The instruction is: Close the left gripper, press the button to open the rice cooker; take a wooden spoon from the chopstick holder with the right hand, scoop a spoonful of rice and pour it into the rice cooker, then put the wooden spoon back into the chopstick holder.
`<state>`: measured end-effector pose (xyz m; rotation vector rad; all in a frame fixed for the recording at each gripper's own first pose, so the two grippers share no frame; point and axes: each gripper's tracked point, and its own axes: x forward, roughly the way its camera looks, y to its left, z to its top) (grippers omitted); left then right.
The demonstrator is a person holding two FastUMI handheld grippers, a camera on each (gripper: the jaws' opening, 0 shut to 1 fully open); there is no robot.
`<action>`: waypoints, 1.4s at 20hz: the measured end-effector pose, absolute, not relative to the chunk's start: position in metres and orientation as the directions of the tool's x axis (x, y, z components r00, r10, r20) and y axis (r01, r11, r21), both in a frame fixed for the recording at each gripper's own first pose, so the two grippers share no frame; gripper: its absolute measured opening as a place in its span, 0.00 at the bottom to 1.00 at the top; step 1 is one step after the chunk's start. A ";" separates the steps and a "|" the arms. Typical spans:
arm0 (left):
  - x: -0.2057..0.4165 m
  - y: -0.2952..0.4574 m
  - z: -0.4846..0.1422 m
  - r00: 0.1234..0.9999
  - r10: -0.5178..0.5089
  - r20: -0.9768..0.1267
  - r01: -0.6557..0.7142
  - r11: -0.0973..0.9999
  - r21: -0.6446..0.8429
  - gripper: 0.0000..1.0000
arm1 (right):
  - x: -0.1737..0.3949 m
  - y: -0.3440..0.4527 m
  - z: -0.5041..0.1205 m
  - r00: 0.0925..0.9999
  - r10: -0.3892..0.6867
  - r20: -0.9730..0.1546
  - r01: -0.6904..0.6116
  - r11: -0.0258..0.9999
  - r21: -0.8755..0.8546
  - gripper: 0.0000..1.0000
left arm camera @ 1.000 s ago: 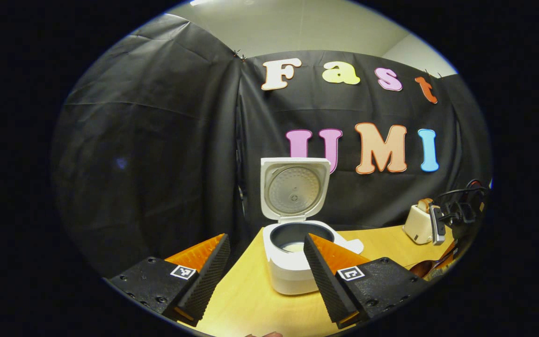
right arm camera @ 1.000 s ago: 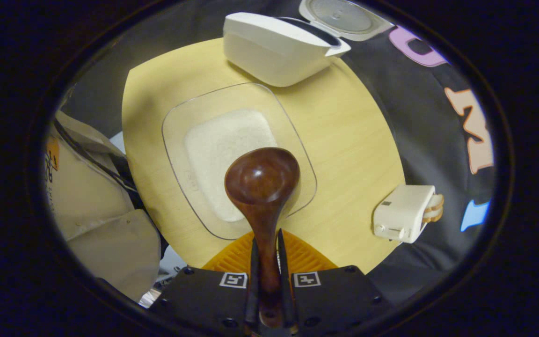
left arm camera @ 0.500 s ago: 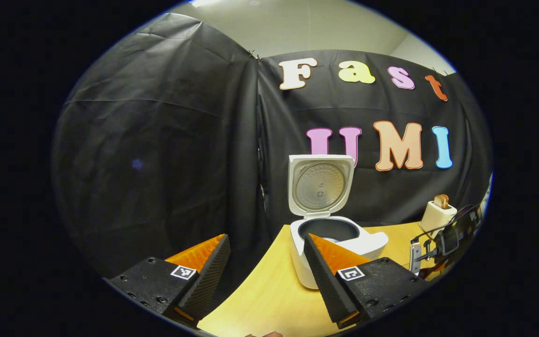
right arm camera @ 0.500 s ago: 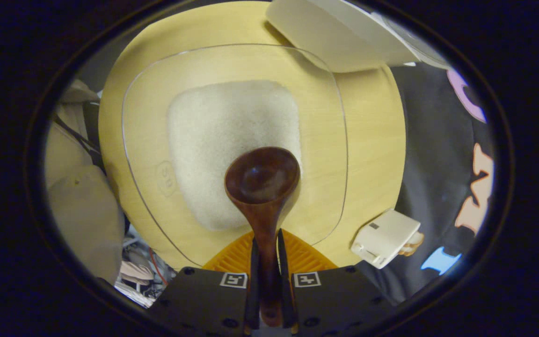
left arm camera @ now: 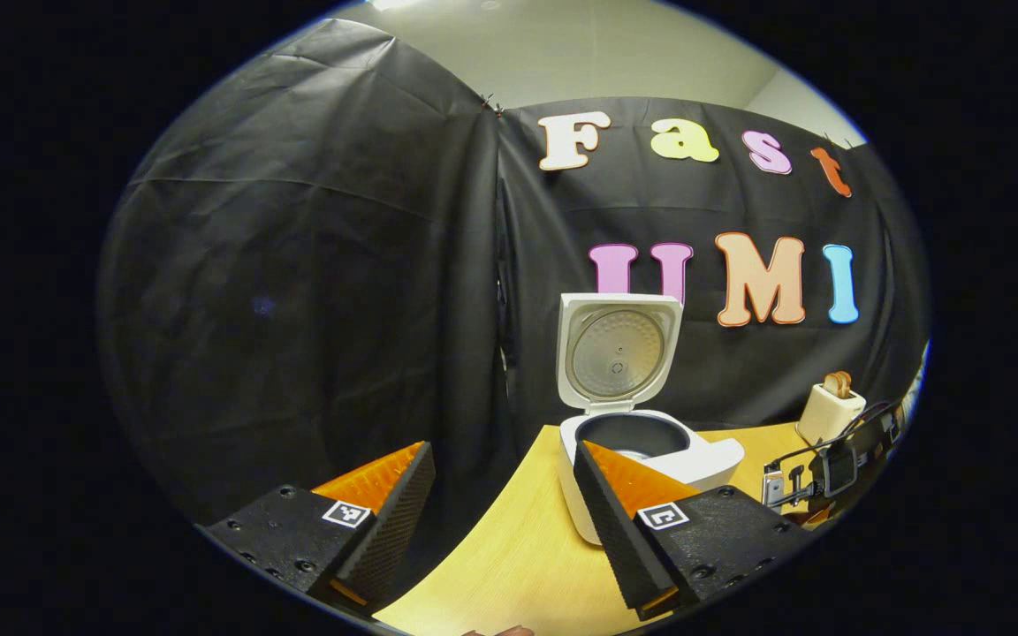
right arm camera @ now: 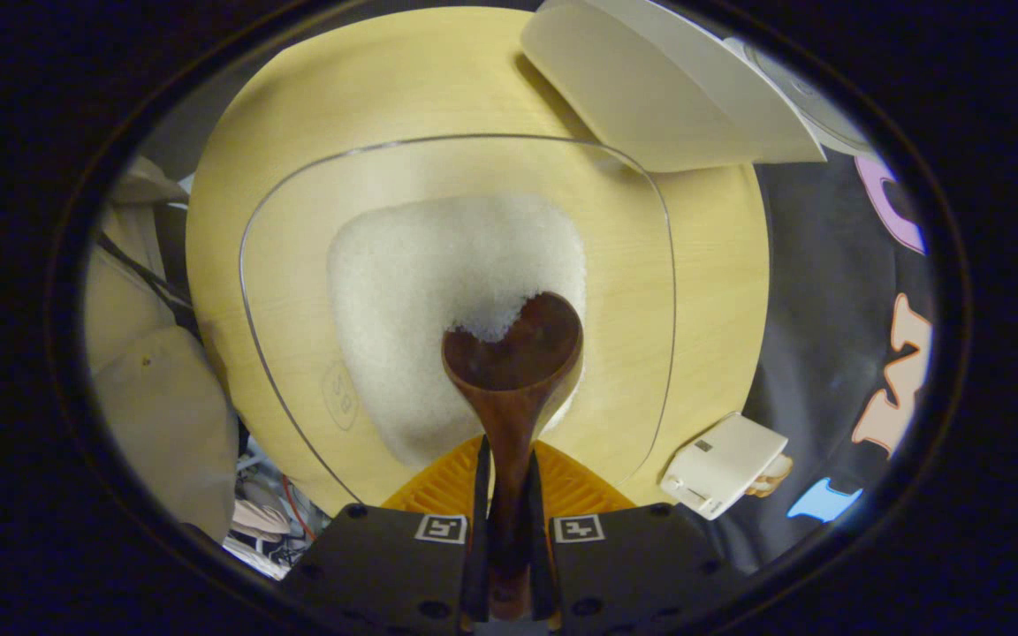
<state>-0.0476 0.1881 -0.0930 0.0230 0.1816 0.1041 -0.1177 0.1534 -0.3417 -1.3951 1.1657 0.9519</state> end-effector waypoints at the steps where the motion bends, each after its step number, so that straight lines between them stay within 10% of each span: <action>1: -0.048 0.186 -0.092 0.979 0.100 -0.178 -0.097 0.995 0.030 0.90 | -0.121 0.155 -0.344 0.188 -0.137 -0.973 -0.979 0.059 -0.197 0.22; 10: -0.047 0.180 -0.091 0.982 0.065 -0.178 -0.063 0.998 0.014 0.93 | -0.145 0.175 -0.364 0.034 0.206 -0.978 -0.764 0.636 0.108 0.22; 16: -0.019 0.147 -0.080 0.988 0.002 -0.155 -0.003 1.000 -0.003 0.93 | -0.133 0.192 -0.331 0.238 0.430 -0.871 -0.670 0.722 0.174 0.20; 28: 0.017 0.074 -0.057 0.979 -0.188 -0.085 0.185 0.982 -0.045 0.93 | -0.096 0.184 -0.224 0.502 0.462 -0.731 -0.550 0.823 0.142 0.20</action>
